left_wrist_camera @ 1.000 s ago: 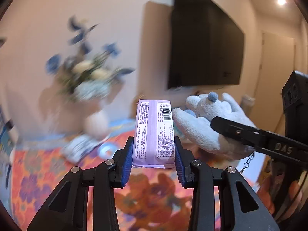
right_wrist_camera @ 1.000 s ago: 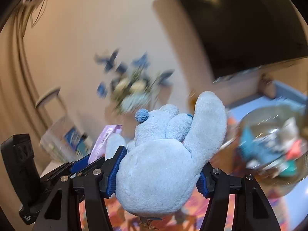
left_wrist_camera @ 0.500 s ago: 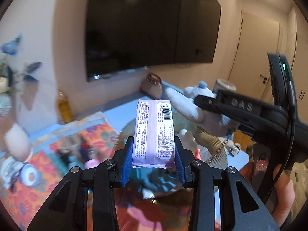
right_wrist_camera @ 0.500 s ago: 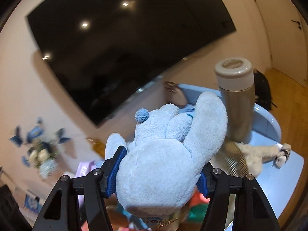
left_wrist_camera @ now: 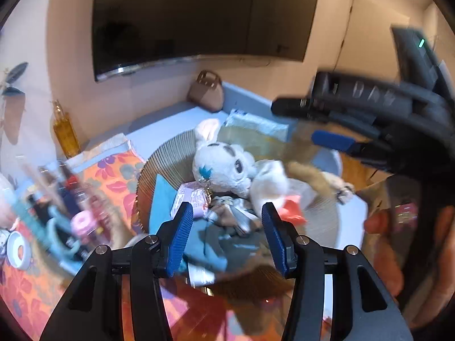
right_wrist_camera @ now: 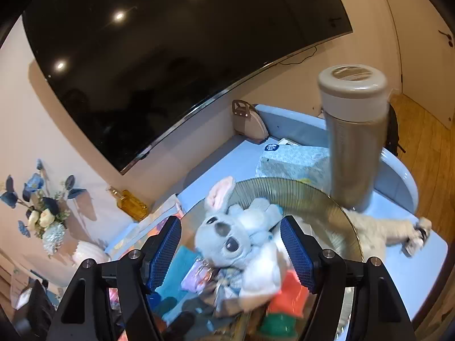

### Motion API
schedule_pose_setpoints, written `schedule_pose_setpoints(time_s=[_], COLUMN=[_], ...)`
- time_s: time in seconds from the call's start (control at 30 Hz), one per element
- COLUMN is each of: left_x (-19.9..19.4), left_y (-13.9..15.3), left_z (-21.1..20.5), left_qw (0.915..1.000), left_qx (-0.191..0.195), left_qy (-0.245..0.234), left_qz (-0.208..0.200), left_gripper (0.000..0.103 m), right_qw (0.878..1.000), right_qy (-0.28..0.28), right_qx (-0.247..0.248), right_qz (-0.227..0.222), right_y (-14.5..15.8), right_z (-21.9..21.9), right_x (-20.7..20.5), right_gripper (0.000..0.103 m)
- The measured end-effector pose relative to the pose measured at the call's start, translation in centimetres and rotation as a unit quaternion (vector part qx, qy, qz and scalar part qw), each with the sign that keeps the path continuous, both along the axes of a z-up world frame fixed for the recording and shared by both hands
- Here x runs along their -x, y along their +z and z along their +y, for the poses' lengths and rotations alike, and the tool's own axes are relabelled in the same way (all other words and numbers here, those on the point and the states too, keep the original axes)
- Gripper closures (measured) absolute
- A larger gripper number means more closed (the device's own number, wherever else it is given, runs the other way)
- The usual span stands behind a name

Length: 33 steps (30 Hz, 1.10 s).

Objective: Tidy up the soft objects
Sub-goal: 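Move both open grippers back over the floral table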

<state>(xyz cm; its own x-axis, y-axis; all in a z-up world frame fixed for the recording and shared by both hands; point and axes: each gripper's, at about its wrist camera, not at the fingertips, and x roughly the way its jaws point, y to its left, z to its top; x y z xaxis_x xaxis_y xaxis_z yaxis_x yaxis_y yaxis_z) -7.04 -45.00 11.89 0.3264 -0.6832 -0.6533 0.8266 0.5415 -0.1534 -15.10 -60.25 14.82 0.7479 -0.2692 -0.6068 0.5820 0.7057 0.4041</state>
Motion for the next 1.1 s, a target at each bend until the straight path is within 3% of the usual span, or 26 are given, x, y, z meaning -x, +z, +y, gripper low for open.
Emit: schedule_pose_setpoints(time_s=[0.07,0.1,0.13,0.3,0.4,0.53,0.63,0.67,0.83,1.0,1.1], left_x=[0.7,1.3,1.7,3.2,4.0,3.8,3.2,2.3,-2.2,-4.9,-6.0], left_y=[1.2,2.1,2.9,7.4,9.4,12.2,12.7,12.1,6.0,-3.4,-7.7], left_z=[1.8,3.2,4.5,13.2,18.1,25.8,30.5,32.2,35.9,36.3,36.5], left_qw=[0.9998,0.9994,0.9987,0.9931,0.9881,0.9719,0.9564,0.9512,0.9435,0.9381,0.9400], left_qx=[0.015,0.027,0.039,0.091,0.085,0.090,0.086,0.084,0.058,-0.018,-0.027], left_qy=[-0.001,0.006,0.014,0.034,0.070,0.162,0.232,0.257,0.316,0.342,0.340], left_qz=[-0.010,-0.020,-0.029,-0.066,-0.107,-0.145,-0.156,-0.149,-0.081,-0.051,-0.006], left_gripper=[0.044,0.027,0.020,0.020,0.020,0.019,0.019,0.019,0.020,0.024,0.024], right_qw=[1.000,1.000,1.000,0.998,0.993,0.982,0.972,0.968,0.951,0.940,0.938], right_qy=[-0.005,-0.004,-0.003,0.029,0.064,0.130,0.194,0.214,0.292,0.307,0.297], right_qx=[0.003,0.006,0.007,0.039,0.066,0.093,0.103,0.105,0.103,0.115,0.112], right_qz=[-0.003,-0.009,-0.012,-0.045,-0.067,-0.099,-0.088,-0.080,-0.001,0.095,0.137], right_y=[0.5,0.9,1.1,3.8,5.6,7.1,6.5,6.0,-0.1,-7.5,-11.6], right_z=[1.2,2.0,2.7,8.4,12.7,19.4,24.3,25.7,32.0,34.2,34.1], right_x=[1.2,2.0,2.1,4.0,4.5,4.3,2.4,1.7,-3.5,-8.1,-9.4], right_gripper=[0.030,0.028,0.027,0.015,0.005,0.000,0.000,0.000,0.000,0.000,0.000])
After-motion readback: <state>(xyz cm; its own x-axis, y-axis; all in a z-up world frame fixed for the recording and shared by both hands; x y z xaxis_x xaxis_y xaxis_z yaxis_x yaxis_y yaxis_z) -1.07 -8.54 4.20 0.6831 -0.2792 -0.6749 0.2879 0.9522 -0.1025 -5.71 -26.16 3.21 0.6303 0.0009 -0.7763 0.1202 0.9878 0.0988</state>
